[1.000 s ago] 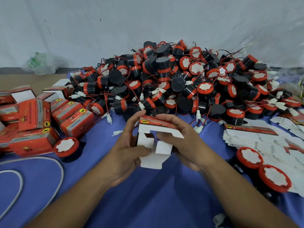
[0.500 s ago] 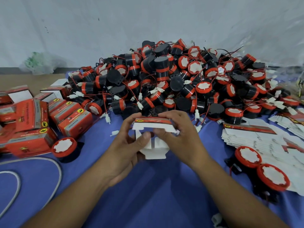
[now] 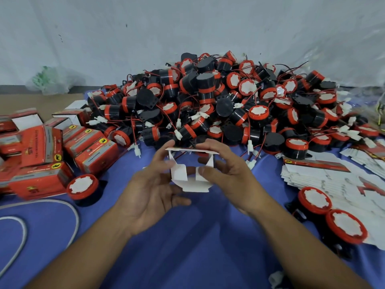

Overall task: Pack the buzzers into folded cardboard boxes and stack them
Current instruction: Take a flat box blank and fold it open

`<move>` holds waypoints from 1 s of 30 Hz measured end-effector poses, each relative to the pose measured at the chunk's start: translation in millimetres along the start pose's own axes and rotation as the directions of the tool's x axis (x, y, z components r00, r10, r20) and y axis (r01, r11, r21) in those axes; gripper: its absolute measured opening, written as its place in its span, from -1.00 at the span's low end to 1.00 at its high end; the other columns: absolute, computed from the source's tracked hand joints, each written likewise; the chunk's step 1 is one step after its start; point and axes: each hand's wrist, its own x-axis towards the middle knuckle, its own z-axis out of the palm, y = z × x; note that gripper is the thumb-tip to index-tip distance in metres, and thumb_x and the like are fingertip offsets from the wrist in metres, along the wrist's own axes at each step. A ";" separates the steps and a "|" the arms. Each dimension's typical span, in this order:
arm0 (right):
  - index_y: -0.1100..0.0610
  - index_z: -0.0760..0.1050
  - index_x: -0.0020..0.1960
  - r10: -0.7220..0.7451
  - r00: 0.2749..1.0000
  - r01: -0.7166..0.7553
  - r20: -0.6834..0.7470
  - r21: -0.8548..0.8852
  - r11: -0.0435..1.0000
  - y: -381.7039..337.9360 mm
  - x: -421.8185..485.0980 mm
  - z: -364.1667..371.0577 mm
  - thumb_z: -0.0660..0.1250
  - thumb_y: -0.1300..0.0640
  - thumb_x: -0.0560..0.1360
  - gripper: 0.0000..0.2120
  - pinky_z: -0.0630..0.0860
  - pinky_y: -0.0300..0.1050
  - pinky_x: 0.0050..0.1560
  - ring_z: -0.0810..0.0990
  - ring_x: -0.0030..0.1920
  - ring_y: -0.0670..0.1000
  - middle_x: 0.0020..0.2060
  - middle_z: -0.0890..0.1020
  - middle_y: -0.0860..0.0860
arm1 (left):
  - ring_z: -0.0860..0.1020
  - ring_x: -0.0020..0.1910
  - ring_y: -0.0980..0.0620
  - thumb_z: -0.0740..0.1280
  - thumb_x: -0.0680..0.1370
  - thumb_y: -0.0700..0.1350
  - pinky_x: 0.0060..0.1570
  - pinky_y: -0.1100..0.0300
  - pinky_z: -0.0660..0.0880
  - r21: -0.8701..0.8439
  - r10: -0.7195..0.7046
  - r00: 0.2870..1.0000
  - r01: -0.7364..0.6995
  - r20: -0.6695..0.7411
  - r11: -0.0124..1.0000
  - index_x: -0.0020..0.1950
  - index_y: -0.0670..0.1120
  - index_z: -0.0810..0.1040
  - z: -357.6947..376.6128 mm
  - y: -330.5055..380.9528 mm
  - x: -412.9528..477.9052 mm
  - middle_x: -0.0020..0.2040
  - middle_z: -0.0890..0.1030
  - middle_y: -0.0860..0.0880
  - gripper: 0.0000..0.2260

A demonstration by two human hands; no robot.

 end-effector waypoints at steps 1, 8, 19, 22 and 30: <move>-0.30 0.58 0.16 -0.009 1.000 0.009 0.009 -0.035 0.999 0.7 -0.5 -0.5 0.44 0.18 0.46 -0.57 0.56 -0.03 0.14 0.53 0.30 -0.02 0.37 0.41 -0.17 | 0.54 0.01 -0.30 0.63 0.25 0.11 -0.34 0.02 0.61 -0.018 0.000 1.000 0.000 0.004 1.000 0.39 0.19 0.48 0.6 0.7 -0.3 0.21 0.58 -0.29 -0.27; -0.36 0.51 0.24 -0.059 0.995 0.072 0.081 -0.173 0.982 -0.9 -1.9 -5.5 0.43 0.20 0.54 -0.51 0.60 -0.11 0.11 0.31 0.47 -0.18 0.50 0.23 -0.17 | 0.66 -0.07 -0.22 0.61 0.25 -0.03 -0.29 0.07 0.65 -0.065 -0.015 0.998 0.012 -0.054 0.998 0.37 0.06 0.51 3.1 0.0 0.3 0.14 0.66 -0.19 -0.30; -0.18 0.49 0.32 -0.008 0.996 0.011 0.091 -0.030 0.999 -2.1 -1.3 -6.5 0.41 -0.11 0.52 -0.62 0.47 0.06 0.29 0.42 0.45 0.02 0.49 0.25 -0.25 | 0.68 0.01 -0.16 0.42 0.46 -0.17 -0.22 0.13 0.65 -0.039 0.048 0.995 -0.052 -0.093 0.998 0.38 0.05 0.44 8.4 -5.7 2.4 0.20 0.65 -0.14 -0.50; -0.06 0.56 0.22 -0.010 1.000 0.009 -0.008 -0.021 1.000 3.1 -0.3 -4.4 0.40 0.04 0.51 -0.72 0.52 0.11 0.26 0.51 0.36 0.13 0.39 0.42 -0.16 | 0.67 0.09 -0.12 0.42 0.44 0.02 -0.07 0.10 0.65 0.189 0.044 0.987 -0.014 -0.155 0.982 0.31 0.16 0.45 11.5 -13.0 4.0 0.21 0.65 -0.09 -0.56; -0.06 0.67 0.15 0.067 0.996 -0.074 0.050 0.144 0.987 -2.2 2.0 -12.9 0.53 -0.03 0.38 -0.65 0.58 0.00 0.16 0.64 0.21 0.02 0.39 0.49 -0.14 | 0.37 0.39 0.19 0.40 0.43 0.23 0.28 0.05 0.44 0.896 0.370 0.905 -0.330 0.210 0.297 0.14 0.09 0.40 -5.0 -4.2 -4.1 0.44 0.29 0.24 -0.60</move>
